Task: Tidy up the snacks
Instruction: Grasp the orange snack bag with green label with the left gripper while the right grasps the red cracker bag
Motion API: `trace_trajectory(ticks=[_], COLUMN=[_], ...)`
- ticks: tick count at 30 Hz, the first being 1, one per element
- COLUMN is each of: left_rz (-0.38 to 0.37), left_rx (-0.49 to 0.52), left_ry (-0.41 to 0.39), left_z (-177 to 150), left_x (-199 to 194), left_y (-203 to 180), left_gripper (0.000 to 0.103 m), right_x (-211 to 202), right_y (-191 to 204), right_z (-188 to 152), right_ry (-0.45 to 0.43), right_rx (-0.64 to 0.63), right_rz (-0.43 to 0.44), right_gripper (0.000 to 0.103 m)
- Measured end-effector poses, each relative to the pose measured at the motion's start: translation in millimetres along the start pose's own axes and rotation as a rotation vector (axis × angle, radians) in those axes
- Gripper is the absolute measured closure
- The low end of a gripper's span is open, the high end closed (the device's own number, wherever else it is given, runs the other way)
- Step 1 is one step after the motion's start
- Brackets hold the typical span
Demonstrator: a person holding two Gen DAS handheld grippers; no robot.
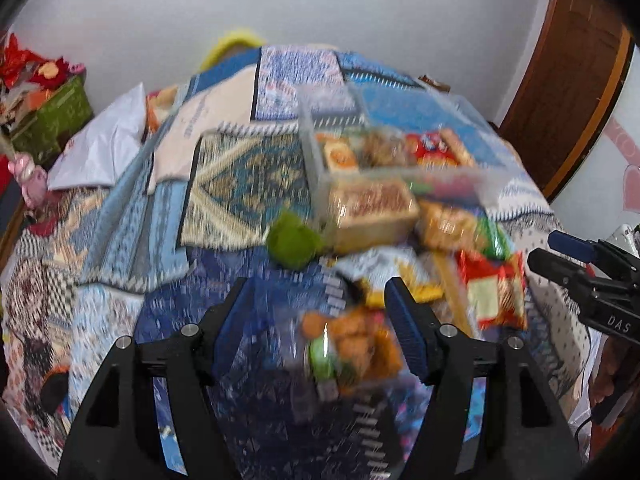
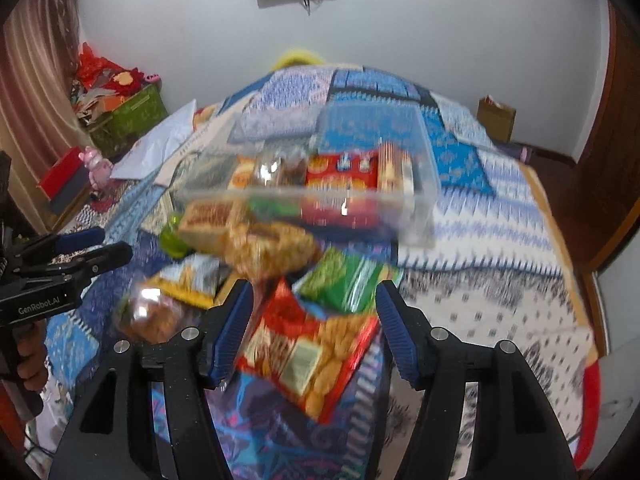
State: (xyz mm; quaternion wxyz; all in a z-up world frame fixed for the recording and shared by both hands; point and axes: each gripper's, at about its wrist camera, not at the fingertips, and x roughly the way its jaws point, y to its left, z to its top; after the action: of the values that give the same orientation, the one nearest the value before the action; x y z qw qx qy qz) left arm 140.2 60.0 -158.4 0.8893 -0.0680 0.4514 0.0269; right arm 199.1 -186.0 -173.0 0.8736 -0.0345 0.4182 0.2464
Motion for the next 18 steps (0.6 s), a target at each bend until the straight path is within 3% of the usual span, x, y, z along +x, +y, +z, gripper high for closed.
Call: trace_trajectory(ticks=[9,12,15,18], left_rz=[-0.029,-0.047,-0.078,-0.105], left_rx=[0.000,-0.010,-0.025,-0.030], left_ry=[0.085,0.086,0.103,0.131], left_z=[-34,-39,-40,-42], left_x=[19,23,30,39], left_y=[-2,-2,-4,-7], left_gripper=[0.036,0.029,0.027,0.024], right_x=[17,23,27,32], right_y=[1,3,7,14], right_z=[-28,-31,-29,-28], right_ry=[0.076,0.091,0.087,0.086], right_rx=[0.032,0.045,0.042,0.013], right_rz=[0.010,0.030,0.027,0.000], right_gripper=[0.043,0.042,0.031,0.028])
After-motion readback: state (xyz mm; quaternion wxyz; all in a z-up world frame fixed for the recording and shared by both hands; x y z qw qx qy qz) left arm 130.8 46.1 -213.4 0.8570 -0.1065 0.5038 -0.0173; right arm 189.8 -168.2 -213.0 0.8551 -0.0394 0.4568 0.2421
